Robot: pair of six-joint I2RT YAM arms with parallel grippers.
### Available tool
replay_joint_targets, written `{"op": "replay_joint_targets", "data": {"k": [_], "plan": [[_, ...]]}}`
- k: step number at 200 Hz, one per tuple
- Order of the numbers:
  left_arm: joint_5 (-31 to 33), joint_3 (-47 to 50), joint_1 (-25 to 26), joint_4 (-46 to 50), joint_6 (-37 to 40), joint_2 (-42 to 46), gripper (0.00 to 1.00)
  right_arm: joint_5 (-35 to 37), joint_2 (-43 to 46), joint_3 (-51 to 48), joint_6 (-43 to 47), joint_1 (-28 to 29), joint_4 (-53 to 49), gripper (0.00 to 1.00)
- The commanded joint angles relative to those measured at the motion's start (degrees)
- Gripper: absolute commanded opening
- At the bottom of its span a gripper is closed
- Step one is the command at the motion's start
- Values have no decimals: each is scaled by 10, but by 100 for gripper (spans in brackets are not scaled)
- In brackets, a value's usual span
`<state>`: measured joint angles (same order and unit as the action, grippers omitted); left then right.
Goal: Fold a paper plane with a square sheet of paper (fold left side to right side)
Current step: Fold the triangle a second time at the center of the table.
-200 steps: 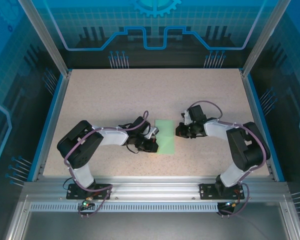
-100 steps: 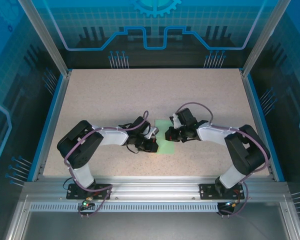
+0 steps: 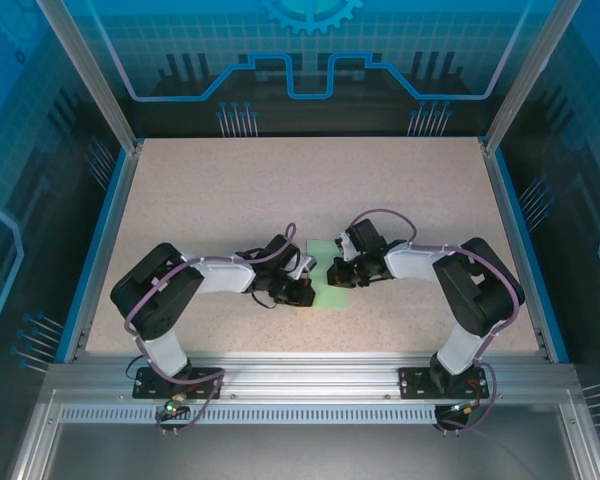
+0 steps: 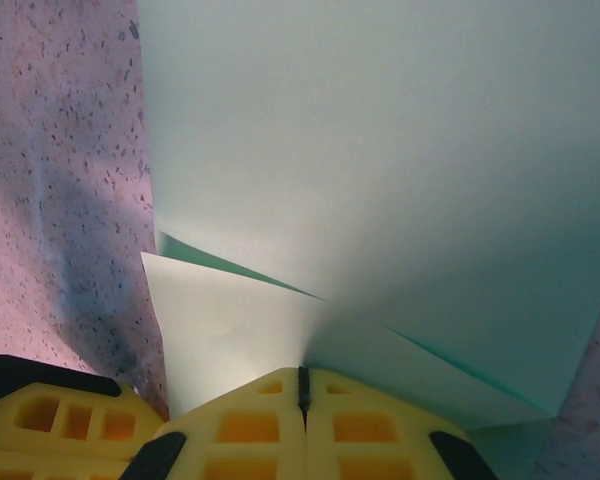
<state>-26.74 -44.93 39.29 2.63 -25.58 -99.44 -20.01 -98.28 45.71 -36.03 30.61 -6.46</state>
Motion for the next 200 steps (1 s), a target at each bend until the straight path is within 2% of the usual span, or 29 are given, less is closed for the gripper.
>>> {"op": "replay_joint_targets", "data": {"k": [1,111,138,200], "plan": [[14,32,7,46,-3,14,5,24,-26,-1,-4,-3,-37,0],[17,63,5,46,-14,86,6,12,-22,15,3,-6,-36,0],[26,43,-13,71,-13,117,14,12,15,24,5,-6,-24,5],[41,-27,-65,59,-30,92,47,93,165,-19,32,-13,-59,45]]}}
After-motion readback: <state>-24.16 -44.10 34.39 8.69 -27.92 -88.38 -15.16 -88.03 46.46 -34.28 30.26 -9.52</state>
